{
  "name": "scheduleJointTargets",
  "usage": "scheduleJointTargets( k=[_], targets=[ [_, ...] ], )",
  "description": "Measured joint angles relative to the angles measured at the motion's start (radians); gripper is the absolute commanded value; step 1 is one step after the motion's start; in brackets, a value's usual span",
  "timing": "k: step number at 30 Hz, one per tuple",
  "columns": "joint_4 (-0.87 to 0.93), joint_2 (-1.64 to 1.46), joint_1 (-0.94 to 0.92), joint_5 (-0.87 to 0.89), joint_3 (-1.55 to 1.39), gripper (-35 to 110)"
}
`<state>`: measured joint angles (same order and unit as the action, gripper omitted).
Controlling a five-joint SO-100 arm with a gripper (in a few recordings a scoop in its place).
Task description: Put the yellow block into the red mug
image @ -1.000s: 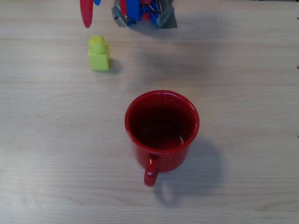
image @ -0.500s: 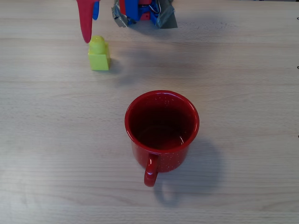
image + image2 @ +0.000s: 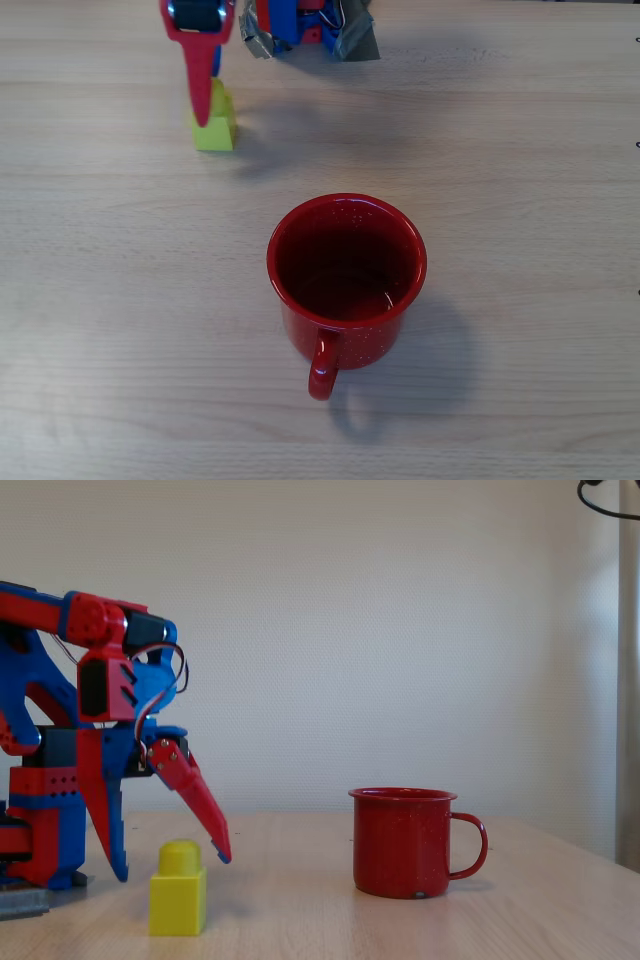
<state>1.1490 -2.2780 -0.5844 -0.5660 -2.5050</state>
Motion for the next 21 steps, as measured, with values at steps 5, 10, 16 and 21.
scheduleJointTargets(
  k=[5, 10, 16, 21],
  targets=[
    [-0.052, 0.000, 0.014, 0.003, -0.040, 36],
    [-0.083, -0.002, 0.032, 0.015, -0.063, 4],
    [-0.123, -0.002, 0.038, 0.029, -0.069, 0],
    [-0.110, 0.014, 0.040, 0.115, -0.052, 0]
  ],
)
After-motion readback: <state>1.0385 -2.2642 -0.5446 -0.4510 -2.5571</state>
